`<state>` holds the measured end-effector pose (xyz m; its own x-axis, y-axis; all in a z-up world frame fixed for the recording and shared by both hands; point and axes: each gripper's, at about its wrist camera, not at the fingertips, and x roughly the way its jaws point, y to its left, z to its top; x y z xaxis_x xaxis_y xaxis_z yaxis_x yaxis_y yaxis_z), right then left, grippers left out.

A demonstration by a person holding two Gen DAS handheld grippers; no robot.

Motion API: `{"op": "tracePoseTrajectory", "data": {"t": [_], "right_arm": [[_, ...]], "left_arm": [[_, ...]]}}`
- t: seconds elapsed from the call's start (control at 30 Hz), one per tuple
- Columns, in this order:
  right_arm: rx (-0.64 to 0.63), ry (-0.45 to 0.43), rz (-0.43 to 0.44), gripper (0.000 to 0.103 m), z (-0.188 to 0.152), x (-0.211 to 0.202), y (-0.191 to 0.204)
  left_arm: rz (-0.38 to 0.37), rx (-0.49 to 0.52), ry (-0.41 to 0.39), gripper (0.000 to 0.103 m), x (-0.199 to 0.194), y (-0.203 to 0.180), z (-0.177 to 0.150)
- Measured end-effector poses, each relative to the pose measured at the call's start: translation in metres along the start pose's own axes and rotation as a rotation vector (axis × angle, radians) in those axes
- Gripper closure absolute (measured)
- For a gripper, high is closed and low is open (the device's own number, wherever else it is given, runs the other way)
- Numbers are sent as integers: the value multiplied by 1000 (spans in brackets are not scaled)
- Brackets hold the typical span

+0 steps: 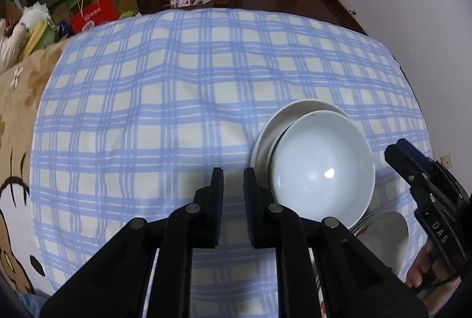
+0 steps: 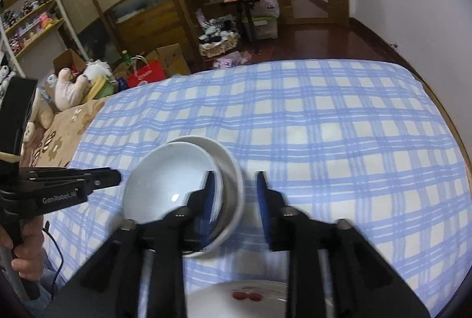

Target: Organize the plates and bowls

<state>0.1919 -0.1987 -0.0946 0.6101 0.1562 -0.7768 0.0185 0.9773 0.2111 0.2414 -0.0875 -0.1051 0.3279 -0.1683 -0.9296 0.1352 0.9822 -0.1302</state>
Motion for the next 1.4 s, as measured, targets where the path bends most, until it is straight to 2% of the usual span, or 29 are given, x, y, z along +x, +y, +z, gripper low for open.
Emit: {"op": "tracePoseTrajectory", "data": {"t": [0.07, 0.17, 0.27, 0.3, 0.43, 0.47, 0.57, 0.67, 0.73, 0.9, 1.0, 1.23, 1.4], "right_arm": [[12, 9, -8, 40, 0, 1, -5], [43, 18, -11, 31, -2, 3, -14], [77, 3, -33, 9, -5, 7, -20], [75, 9, -36, 6, -6, 9, -20], [96, 38, -33, 5, -8, 16, -25], [103, 39, -28, 2, -9, 17, -25], [109, 33, -30, 0, -9, 18, -28], [94, 40, -48, 0, -10, 20, -28], [93, 37, -58, 0, -11, 20, -28], [104, 42, -61, 0, -11, 21, -31], [124, 75, -76, 0, -12, 25, -35], [119, 91, -115, 0, -15, 28, -38], [160, 111, -60, 0, -16, 31, -42]], "left_arm": [[-51, -31, 22, 87, 0, 14, -4], [-7, -43, 25, 83, 2, 23, -10], [8, -77, 44, 76, 6, 33, -12], [8, -86, 46, 73, 7, 34, -11], [24, -71, 18, 46, 4, 35, -10], [22, -66, 7, 40, 2, 35, -10], [39, -63, 10, 26, 5, 33, -9], [104, -22, 14, 22, 9, 28, -6], [121, -5, 20, 21, 12, 27, -4], [21, -41, 24, 21, 16, 30, -3], [-13, -52, 29, 21, 19, 32, -3], [-17, -83, 35, 21, 24, 37, -1], [0, -81, 52, 21, 31, 37, 3]]}}
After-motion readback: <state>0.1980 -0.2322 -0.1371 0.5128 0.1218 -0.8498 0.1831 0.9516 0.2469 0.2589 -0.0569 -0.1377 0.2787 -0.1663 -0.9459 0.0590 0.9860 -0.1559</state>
